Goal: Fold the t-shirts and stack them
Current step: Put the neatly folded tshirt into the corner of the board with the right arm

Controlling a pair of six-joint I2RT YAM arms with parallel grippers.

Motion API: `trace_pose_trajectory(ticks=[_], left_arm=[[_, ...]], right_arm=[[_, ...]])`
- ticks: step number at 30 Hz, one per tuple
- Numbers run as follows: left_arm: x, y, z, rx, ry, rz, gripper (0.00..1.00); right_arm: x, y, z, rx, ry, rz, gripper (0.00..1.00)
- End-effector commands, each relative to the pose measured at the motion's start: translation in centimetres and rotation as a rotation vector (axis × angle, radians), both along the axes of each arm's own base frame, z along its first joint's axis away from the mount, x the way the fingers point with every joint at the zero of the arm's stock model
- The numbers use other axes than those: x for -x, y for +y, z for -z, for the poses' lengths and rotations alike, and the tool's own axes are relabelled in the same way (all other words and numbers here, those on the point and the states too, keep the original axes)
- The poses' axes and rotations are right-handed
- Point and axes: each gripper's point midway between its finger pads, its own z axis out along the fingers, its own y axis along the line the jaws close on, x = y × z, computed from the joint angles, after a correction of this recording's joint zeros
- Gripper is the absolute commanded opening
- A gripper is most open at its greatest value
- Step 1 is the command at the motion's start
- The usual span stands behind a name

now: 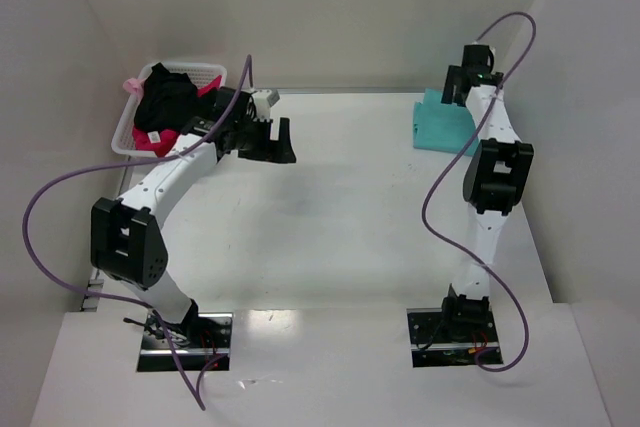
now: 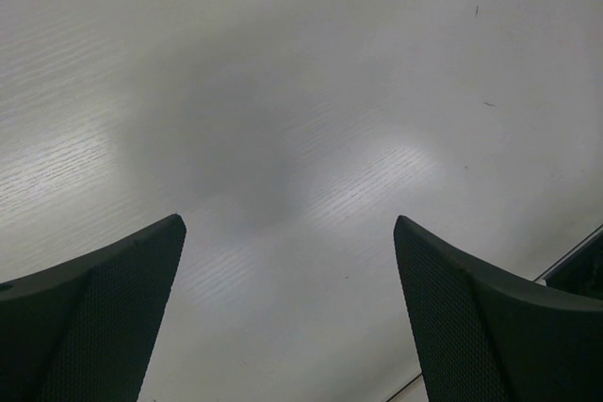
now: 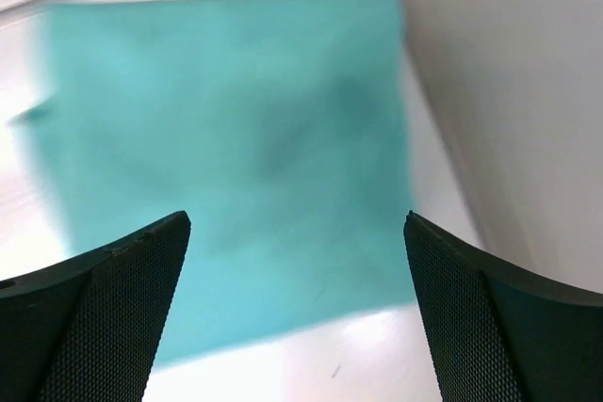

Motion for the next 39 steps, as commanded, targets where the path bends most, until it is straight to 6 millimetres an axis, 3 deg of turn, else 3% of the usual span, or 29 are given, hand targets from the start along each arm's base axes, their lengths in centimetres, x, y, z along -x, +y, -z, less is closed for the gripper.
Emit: trace_pose_trajectory(ticks=[1,2,3,5,6,13,30,35,39], left_arm=[[-0.1,-0.5,-5.4,0.074,-0.109,0.009,0.99],[0.0,-0.5,-5.8,0.077,-0.118,0.009,0.99],[0.0,-0.5,-5.8,0.077,-0.118,0.009,0.99],[0.3,-0.4,-6.6,0.084,-0.138,0.009,0.99],[0.2,-0.3,-6.6,0.078,-0.14,0.002,0.99],[1.1,0.0,-8.0,0.096,-0.176,-0.003,0.99],[1.8,0.8,-7.4,0.073,-0.195,-0.021,0.99],[1.2,0.6,-7.0,0.07,-0.185,-0.021,0.99],[1.2,0.6,-7.0,0.07,-0.185,-0.021,0.99]], right_arm=[[0.6,7.4,-8.7,0.016,-0.157,-0.12,1.0],[1.0,8.4,-8.2,-0.007,-0.156,-0.117,1.0],[1.8,9.5,-5.6,-0.038,-0.12,-0.132,1.0],[2.6,11.9,-5.0,-0.139,-0.146,-0.175,1.0],[4.0,12.5,-2.1,-0.176,-0.098,-0.175,1.0],[3.6,14.6,2.5,-0.329,-0.06,-0.153,1.0],[4.2,9.0,9.4,-0.151,0.098,0.015,1.0],[4.6,8.1,10.6,-0.099,0.139,0.026,1.0],[4.3,6.6,10.2,-0.047,0.141,0.048,1.0]])
